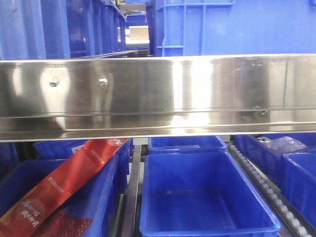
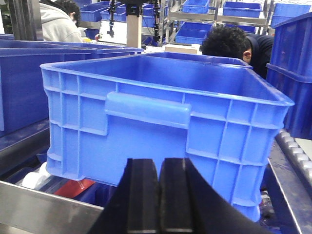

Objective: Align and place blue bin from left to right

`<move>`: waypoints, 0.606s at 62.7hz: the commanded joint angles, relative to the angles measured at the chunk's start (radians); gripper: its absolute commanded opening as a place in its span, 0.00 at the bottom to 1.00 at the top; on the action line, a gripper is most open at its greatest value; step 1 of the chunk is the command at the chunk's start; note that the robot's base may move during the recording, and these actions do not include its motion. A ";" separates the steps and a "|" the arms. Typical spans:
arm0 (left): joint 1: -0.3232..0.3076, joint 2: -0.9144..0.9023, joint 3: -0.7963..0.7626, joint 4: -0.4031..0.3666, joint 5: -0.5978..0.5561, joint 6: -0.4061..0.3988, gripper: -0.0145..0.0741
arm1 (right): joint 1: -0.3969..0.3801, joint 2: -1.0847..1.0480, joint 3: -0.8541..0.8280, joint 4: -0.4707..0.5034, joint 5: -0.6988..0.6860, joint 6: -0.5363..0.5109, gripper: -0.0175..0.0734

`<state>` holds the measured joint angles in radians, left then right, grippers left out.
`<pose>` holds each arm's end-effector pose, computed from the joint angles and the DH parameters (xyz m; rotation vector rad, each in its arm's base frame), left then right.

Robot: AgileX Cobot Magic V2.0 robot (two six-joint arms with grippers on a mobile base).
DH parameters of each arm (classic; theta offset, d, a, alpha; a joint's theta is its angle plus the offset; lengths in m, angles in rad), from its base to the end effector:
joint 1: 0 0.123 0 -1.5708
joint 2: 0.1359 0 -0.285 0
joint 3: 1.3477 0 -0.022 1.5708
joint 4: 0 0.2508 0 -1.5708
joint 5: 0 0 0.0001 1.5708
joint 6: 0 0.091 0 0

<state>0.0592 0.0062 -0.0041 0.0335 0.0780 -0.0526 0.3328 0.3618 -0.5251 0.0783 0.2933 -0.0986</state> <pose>0.0568 0.0036 0.2071 -0.0633 1.5625 0.0335 0.0730 0.0274 0.3386 -0.3042 1.5899 0.2571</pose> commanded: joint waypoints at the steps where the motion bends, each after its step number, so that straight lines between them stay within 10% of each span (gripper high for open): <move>1: 0.004 -0.006 0.004 -0.002 -0.067 0.001 0.18 | -0.002 -0.007 0.003 -0.008 -0.026 -0.006 0.11; 38: 0.004 -0.006 0.004 -0.001 -0.072 0.001 0.18 | -0.002 -0.007 0.003 -0.008 -0.031 -0.006 0.11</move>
<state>0.0592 0.0048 0.0007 0.0335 0.0242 -0.0526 0.3328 0.3618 -0.5251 0.0783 0.2891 -0.0986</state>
